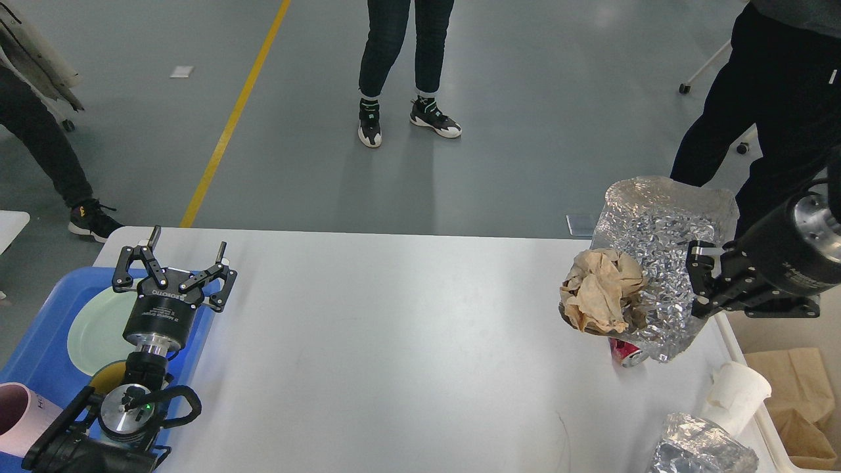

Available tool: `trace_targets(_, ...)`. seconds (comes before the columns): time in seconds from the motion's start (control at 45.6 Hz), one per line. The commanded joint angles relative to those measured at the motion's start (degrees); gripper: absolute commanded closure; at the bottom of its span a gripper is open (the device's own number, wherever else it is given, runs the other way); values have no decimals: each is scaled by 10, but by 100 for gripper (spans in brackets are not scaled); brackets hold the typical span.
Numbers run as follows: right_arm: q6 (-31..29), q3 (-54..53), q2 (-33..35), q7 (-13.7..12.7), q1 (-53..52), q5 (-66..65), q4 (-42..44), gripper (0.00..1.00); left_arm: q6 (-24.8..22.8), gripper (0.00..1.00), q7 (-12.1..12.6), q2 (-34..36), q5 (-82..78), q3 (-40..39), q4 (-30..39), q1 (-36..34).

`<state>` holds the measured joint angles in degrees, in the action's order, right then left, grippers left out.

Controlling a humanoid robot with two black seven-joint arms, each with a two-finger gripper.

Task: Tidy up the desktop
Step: 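Carry the foil-wrapped food into the white bin and release it, then raise the right gripper out of the bin and bring it back over the table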

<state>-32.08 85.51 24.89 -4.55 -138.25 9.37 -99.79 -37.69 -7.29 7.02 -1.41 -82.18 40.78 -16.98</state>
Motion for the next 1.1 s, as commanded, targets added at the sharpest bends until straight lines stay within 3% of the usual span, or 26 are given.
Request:
trace_targets(0.0, 4, 1, 20, 0, 0, 2, 12, 100, 0, 3, 0, 0, -1, 0, 0, 0)
trace_targets(0.175, 4, 33, 113, 0, 25, 2, 58, 100, 0, 3, 0, -1, -1, 0, 0, 0)
trace_targets(0.307, 2, 56, 190, -2, 74, -5, 148, 100, 0, 3, 0, -1, 0, 0, 0, 0)
trace_targets(0.504, 7, 32, 262, -7, 230, -4, 336, 100, 0, 3, 0, 0, 0, 0, 0, 1)
trace_targets(0.636, 77, -55, 296, -7, 389, -2, 414, 100, 0, 3, 0, -1, 0, 0, 0, 0)
trace_targets(0.833, 161, -233, 278, -8, 650, 1, 543, 100, 0, 3, 0, 0, 0, 0, 0, 0)
trace_targets(0.964, 179, -357, 206, -11, 844, 3, 699, 100, 0, 3, 0, -1, 0, 0, 0, 0)
trace_targets(0.986, 185, -385, 170, -13, 908, 4, 768, 100, 0, 3, 0, 0, 0, 0, 0, 0)
trace_targets(1.074, 188, -415, 119, -14, 980, 6, 855, 100, 0, 3, 0, -1, 0, 0, 0, 0)
